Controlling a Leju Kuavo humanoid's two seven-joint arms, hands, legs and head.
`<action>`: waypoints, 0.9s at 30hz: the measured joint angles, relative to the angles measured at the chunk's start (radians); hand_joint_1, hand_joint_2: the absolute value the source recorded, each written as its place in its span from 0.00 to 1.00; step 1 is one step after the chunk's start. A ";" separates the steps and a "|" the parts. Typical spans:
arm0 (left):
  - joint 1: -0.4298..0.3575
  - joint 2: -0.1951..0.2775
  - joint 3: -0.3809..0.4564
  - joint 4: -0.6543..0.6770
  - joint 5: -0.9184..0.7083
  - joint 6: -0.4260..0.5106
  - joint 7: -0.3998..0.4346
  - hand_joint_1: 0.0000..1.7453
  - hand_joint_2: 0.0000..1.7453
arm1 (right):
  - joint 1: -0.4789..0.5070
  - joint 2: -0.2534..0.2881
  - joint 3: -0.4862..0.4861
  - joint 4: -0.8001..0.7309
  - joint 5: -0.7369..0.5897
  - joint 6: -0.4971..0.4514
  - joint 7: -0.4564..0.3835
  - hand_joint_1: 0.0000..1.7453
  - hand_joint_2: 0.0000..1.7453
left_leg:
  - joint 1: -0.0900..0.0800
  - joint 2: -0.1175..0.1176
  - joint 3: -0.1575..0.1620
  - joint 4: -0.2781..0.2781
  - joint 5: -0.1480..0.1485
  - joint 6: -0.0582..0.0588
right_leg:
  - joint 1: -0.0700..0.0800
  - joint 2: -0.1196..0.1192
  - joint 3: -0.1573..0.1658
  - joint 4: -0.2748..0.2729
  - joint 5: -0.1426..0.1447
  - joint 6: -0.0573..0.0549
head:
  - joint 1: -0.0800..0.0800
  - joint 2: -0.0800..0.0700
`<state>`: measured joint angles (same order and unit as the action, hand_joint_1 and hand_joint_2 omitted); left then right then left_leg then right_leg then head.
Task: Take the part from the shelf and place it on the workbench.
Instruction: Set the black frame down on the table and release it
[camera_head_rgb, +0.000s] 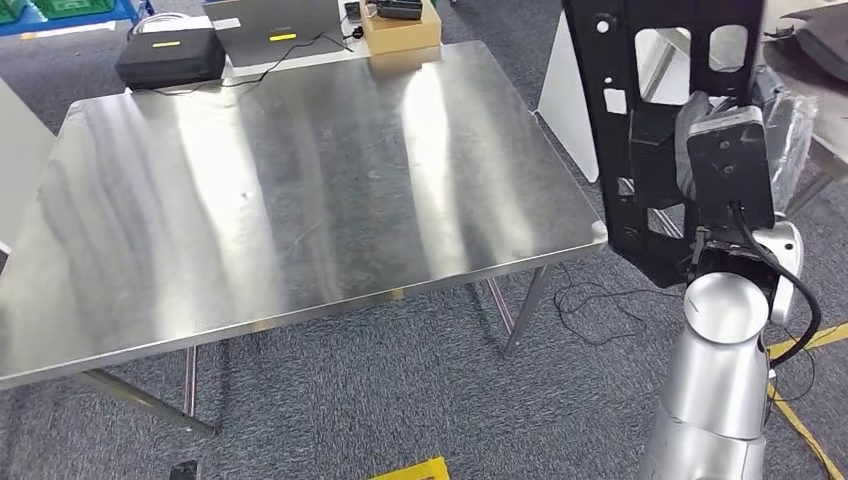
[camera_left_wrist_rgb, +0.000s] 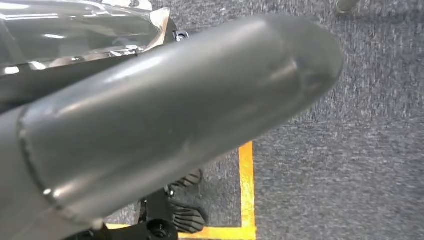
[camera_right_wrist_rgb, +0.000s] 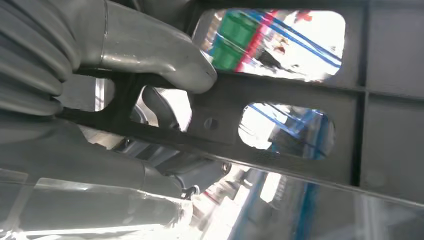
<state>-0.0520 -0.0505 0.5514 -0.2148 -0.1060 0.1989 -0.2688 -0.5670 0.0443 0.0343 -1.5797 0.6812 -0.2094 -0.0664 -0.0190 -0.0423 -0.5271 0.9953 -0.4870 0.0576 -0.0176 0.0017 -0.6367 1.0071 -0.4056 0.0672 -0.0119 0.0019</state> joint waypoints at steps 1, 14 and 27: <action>0.000 0.001 0.000 0.000 -0.001 0.001 0.000 0.00 0.00 | -0.002 0.000 0.004 0.001 0.002 0.001 0.001 1.00 1.00 | 0.000 0.001 -0.001 0.002 -0.002 -0.004 | -0.001 0.001 0.005 0.000 0.000 -0.018 | -0.001 0.000; -0.006 0.002 0.014 0.000 -0.034 0.004 0.005 0.00 0.00 | -0.161 -0.008 0.039 0.193 0.303 -0.002 0.152 1.00 1.00 | 0.028 0.044 -0.109 0.012 0.076 -0.041 | -0.012 0.000 0.069 -0.012 -0.045 -0.039 | -0.009 0.000; -0.014 -0.011 0.078 0.000 -0.023 -0.011 -0.012 0.00 0.00 | -0.297 0.063 0.069 0.464 0.474 -0.048 0.147 1.00 1.00 | 0.005 0.012 -0.079 -0.007 0.080 0.005 | -0.002 0.015 -0.019 0.108 -0.072 -0.019 | -0.003 0.000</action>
<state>-0.0662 -0.0611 0.6292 -0.2148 -0.1288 0.1876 -0.2804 -0.8638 0.1068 0.1029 -1.1156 1.1555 -0.2574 0.0806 -0.0139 -0.0307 -0.6059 0.9884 -0.4066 0.0629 -0.0197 0.0165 -0.6553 1.1149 -0.4780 0.0478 -0.0146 0.0019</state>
